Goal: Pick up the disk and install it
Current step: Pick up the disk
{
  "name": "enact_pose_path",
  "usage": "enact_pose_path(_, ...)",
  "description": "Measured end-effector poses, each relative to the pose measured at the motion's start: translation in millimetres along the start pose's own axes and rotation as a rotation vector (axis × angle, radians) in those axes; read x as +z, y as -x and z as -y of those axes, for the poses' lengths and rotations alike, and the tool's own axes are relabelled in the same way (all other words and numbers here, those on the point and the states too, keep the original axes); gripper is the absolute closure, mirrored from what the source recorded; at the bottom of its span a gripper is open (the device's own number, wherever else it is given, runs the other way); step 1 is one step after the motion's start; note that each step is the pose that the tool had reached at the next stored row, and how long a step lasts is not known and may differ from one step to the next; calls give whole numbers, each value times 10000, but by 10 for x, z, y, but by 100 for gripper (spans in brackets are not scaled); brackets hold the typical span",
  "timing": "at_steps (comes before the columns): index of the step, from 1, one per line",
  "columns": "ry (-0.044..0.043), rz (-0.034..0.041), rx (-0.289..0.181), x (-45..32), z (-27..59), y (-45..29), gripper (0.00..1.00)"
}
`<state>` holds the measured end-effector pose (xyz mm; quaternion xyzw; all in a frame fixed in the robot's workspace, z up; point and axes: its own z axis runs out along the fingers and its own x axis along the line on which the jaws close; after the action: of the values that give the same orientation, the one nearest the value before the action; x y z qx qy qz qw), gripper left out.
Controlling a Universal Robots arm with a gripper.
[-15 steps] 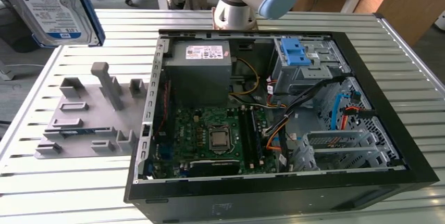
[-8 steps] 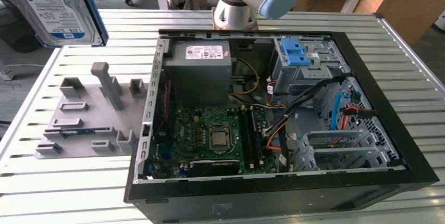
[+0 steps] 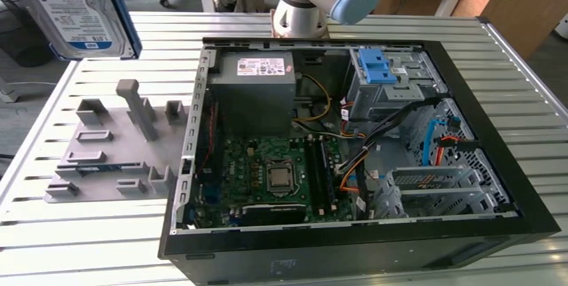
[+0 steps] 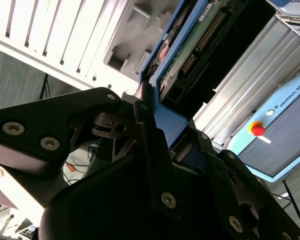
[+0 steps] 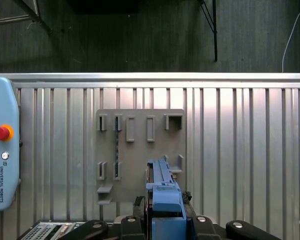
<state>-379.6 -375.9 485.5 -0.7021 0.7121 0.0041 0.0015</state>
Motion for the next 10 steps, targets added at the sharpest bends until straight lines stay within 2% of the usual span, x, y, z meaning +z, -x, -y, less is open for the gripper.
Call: enact_pose_path(10,0,0,-1,0,31,0,64)
